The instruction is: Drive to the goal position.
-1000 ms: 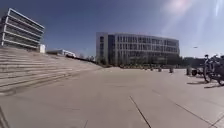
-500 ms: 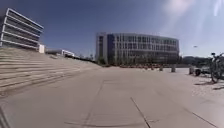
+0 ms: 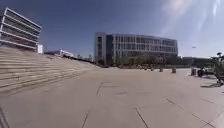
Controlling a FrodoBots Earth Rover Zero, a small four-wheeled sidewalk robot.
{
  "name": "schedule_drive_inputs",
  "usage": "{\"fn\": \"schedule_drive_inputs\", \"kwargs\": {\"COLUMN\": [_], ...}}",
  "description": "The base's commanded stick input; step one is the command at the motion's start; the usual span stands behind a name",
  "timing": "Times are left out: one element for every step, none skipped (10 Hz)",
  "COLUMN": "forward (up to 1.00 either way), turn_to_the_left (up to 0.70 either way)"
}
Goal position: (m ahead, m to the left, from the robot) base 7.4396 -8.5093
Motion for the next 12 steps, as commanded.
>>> {"fn": "schedule_drive_inputs", "kwargs": {"forward": [0.7, 0.7, 0.7, 0.7, 0.7, 0.7, 0.7, 0.7, 0.7, 0.7, 0.7, 0.7], "turn_to_the_left": [-0.12, -0.12, -0.04, 0.0, 0.0, 0.0, 0.0, 0.0, 0.0, 0.0, 0.0, 0.0]}}
